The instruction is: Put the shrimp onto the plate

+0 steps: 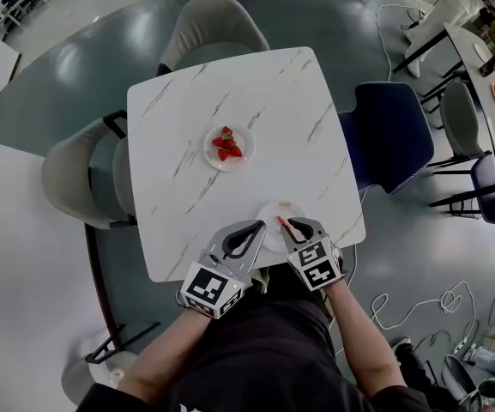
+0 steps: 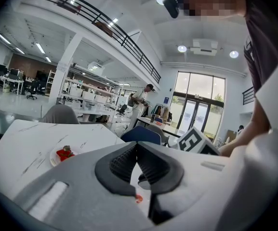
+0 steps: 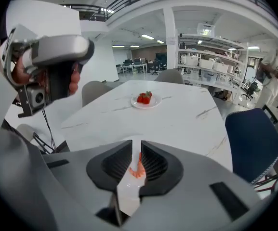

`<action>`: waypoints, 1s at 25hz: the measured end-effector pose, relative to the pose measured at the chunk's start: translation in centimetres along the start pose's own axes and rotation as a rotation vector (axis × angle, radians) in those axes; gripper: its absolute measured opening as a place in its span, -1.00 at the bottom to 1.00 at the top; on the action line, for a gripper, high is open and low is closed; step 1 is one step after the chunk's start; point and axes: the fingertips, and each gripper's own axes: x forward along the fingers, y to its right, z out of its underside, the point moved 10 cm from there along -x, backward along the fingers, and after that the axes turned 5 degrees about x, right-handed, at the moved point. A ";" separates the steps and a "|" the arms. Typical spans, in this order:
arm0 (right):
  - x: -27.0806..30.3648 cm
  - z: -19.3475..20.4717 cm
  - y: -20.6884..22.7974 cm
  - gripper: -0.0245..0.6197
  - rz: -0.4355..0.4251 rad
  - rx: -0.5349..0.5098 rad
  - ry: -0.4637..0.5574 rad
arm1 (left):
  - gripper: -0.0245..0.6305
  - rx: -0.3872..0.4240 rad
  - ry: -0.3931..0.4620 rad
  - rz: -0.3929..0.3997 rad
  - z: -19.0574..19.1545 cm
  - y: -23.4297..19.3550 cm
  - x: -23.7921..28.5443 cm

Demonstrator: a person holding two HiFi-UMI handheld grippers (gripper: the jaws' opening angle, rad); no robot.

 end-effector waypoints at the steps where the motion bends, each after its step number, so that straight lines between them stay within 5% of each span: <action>1: -1.0 -0.7 -0.1 -0.74 -0.004 0.023 0.027 | -0.90 0.005 -0.005 0.004 -0.5 0.3 0.0; 14: -12.2 -8.2 -1.4 -0.91 -0.041 0.238 0.366 | -0.90 0.015 0.015 0.024 -6.9 2.5 -0.3; 25: -17.9 -13.5 -2.3 -0.92 -0.021 0.210 0.575 | -0.90 0.053 0.093 0.033 -12.5 3.3 -0.9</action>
